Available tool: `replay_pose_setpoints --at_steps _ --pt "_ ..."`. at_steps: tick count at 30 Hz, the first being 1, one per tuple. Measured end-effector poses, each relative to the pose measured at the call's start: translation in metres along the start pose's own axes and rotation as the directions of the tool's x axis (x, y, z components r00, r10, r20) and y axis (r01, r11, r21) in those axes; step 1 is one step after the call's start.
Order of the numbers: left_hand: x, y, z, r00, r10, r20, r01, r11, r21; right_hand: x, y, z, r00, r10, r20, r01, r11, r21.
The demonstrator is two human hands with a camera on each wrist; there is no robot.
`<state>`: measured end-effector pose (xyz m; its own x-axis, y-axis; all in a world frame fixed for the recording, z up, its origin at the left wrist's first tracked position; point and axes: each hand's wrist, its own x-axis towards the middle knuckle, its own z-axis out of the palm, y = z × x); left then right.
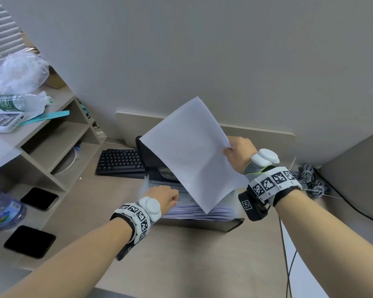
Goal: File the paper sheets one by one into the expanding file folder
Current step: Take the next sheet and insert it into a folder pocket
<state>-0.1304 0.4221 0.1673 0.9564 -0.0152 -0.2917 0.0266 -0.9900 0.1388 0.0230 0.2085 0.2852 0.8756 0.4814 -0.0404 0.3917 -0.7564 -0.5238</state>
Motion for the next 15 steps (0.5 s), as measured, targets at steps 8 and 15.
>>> replay_pose_setpoints --at_steps 8,15 --pt "-0.005 0.002 -0.001 0.999 0.047 0.008 -0.048 0.998 0.035 0.001 0.005 -0.001 1.000 0.006 -0.009 -0.006 1.000 0.000" --pt "0.006 0.009 -0.006 0.980 -0.104 0.169 0.106 0.994 -0.002 0.001 0.001 0.002 1.000 -0.005 -0.013 0.005 1.000 0.000"
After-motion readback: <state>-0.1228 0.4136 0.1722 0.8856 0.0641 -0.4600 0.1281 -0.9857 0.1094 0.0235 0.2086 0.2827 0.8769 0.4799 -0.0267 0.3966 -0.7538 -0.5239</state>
